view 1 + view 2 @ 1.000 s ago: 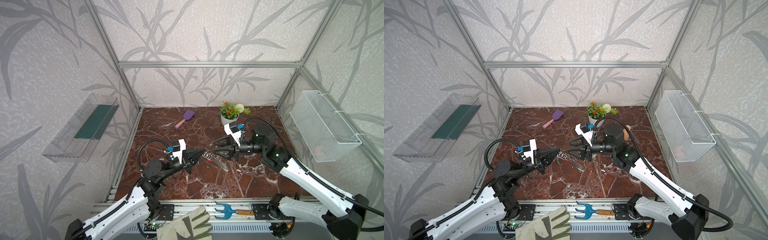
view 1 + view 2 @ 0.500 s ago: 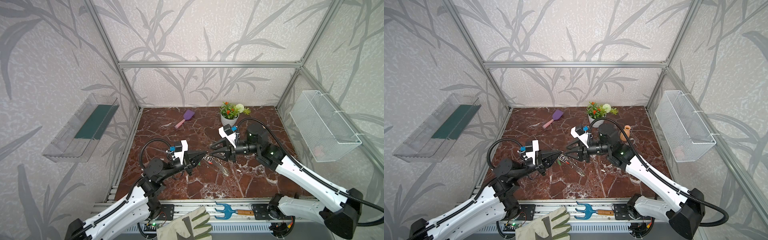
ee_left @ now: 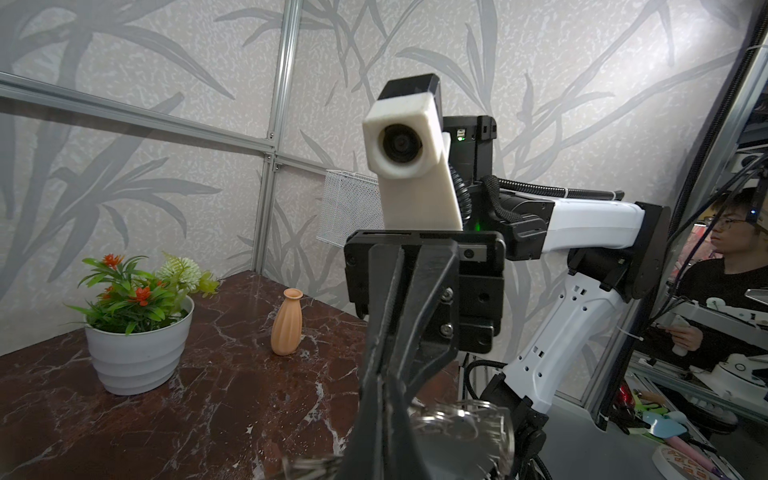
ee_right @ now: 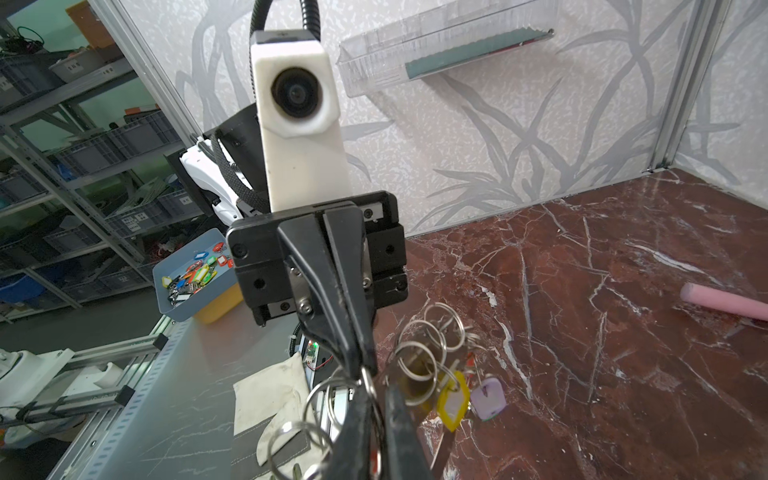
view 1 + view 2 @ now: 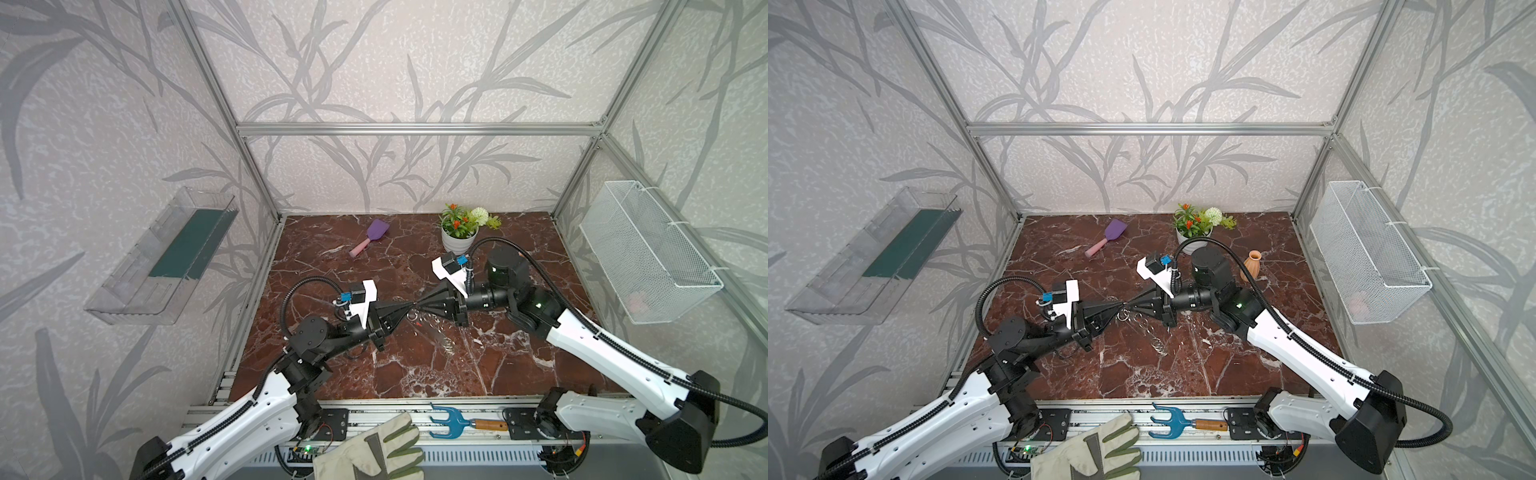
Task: Put the keys on the keyring
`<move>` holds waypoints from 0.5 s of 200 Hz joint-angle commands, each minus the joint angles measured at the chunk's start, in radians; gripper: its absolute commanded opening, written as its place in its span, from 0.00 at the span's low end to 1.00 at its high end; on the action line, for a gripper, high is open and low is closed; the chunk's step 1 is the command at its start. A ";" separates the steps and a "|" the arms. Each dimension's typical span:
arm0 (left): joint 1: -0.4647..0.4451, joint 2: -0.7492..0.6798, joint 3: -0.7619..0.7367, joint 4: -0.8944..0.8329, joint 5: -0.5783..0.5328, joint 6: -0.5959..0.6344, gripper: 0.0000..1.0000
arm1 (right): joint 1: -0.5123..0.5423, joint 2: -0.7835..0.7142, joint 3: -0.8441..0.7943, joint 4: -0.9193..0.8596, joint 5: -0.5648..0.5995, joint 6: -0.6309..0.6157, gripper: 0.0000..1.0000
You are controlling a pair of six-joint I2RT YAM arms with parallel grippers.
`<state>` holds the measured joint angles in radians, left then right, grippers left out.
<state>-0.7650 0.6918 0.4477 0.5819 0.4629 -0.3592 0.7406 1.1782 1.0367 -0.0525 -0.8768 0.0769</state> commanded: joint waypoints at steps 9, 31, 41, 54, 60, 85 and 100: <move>-0.005 -0.018 0.048 0.033 0.026 -0.007 0.00 | 0.006 0.007 0.025 0.006 -0.008 -0.004 0.00; -0.006 -0.020 0.060 -0.005 0.034 -0.002 0.00 | 0.006 0.004 0.025 0.008 -0.010 -0.003 0.00; -0.006 -0.020 0.068 -0.029 0.035 0.000 0.00 | 0.006 0.001 0.026 0.008 -0.009 -0.001 0.00; -0.006 -0.024 0.094 -0.097 0.025 0.008 0.00 | 0.007 -0.001 0.025 0.004 -0.002 -0.001 0.00; -0.006 -0.026 0.115 -0.154 0.022 0.018 0.00 | 0.007 -0.002 0.028 -0.003 0.003 -0.005 0.00; -0.001 -0.049 0.225 -0.452 0.009 0.102 0.20 | 0.006 -0.008 0.033 -0.038 0.013 -0.019 0.00; 0.003 -0.073 0.284 -0.624 0.025 0.176 0.39 | 0.006 -0.011 0.031 -0.061 0.022 -0.029 0.00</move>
<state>-0.7643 0.6712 0.6228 0.2321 0.4656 -0.2886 0.7418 1.1782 1.0382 -0.0818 -0.8692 0.0719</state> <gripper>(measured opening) 0.290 0.052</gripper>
